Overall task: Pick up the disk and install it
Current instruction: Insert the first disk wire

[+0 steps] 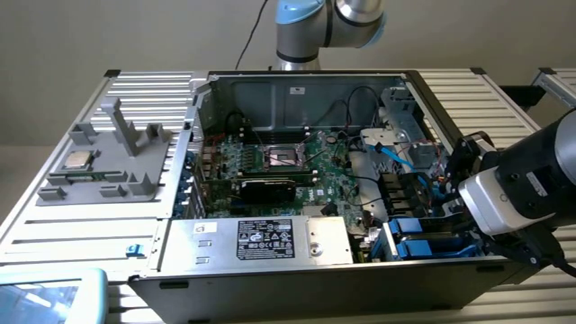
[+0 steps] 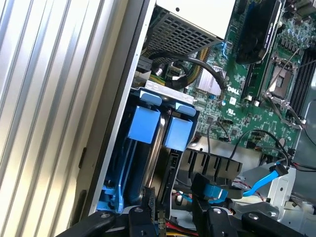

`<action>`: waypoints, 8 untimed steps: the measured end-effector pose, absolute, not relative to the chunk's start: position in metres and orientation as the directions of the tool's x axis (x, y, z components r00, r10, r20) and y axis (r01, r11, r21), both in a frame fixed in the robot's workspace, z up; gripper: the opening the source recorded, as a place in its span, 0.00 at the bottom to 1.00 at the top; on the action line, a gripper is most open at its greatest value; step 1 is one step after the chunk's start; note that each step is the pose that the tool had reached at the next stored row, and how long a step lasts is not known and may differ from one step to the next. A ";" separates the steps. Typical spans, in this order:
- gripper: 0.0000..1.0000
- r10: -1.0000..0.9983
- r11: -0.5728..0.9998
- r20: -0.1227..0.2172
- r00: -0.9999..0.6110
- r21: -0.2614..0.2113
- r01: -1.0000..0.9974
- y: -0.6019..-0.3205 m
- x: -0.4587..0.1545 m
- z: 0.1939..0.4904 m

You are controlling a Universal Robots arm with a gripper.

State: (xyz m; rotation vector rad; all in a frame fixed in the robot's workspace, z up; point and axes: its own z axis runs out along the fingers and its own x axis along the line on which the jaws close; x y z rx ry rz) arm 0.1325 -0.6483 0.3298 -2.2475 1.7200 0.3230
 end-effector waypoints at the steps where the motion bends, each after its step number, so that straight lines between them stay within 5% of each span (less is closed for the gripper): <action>1: 0.43 -0.899 -0.244 -0.351 0.262 -0.094 -0.965 -0.648 0.133 0.330; 8: 0.43 -0.896 -0.244 -0.359 0.263 -0.096 -0.965 -0.648 0.133 0.330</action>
